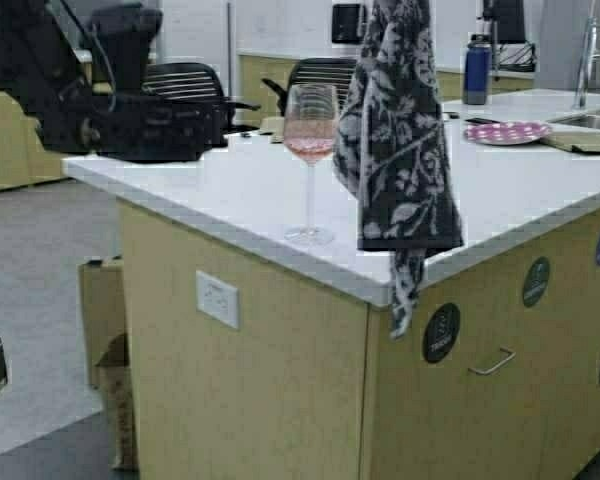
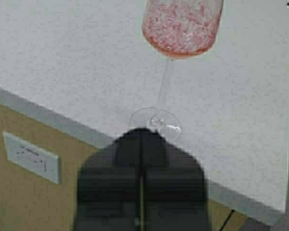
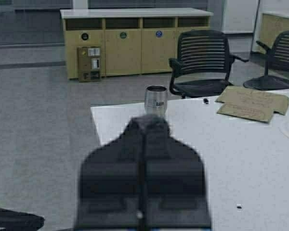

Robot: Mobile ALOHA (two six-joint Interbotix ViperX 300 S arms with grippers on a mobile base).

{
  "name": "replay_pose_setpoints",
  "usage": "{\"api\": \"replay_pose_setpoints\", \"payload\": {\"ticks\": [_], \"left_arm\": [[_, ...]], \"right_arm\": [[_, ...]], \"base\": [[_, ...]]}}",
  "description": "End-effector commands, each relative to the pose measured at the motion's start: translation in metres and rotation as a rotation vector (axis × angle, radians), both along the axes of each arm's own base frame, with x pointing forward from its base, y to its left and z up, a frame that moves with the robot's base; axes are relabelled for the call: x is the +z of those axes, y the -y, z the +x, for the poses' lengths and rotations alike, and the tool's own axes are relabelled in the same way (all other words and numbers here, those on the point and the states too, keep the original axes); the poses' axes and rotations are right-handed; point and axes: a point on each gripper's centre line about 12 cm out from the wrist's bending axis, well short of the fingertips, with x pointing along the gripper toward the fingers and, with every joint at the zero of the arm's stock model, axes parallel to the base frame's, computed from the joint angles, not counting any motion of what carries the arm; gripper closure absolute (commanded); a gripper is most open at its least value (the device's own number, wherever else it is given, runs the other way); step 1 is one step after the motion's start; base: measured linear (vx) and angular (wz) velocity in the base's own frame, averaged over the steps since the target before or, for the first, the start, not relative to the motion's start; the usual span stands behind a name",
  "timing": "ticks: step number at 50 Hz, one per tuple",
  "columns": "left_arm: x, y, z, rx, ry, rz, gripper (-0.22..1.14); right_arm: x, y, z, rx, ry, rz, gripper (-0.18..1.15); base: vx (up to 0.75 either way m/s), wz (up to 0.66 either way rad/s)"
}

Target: Get the cloth and wipe up the spill under the wine glass

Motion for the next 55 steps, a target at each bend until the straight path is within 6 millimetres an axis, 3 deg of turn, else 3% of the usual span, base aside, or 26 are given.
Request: {"api": "replay_pose_setpoints", "payload": {"ticks": [1,19,26,42,55], "left_arm": [[-0.004,0.004,0.007,-0.002,0.033,-0.023,0.89],[-0.047,0.0,0.005,0.021,0.019,-0.016,0.88],[-0.067,-0.001,0.003,0.022,0.013,-0.013,0.82],[-0.093,0.0,-0.001,0.004,0.116,-0.008,0.34],[-0.105,0.009,0.014,-0.026,0.159,0.001,-0.03]], "right_arm": [[0.011,0.002,0.0,-0.006,0.038,0.017,0.9],[0.005,0.0,0.004,-0.006,0.021,0.009,0.9],[0.003,-0.001,0.005,-0.005,0.012,0.006,0.9],[0.001,-0.001,0.005,-0.005,0.008,0.004,0.9],[-0.005,-0.003,0.009,-0.005,-0.01,-0.005,0.9]], "base": [[0.15,-0.15],[0.14,-0.15],[0.12,-0.1],[0.09,-0.05],[0.04,0.0]]}}
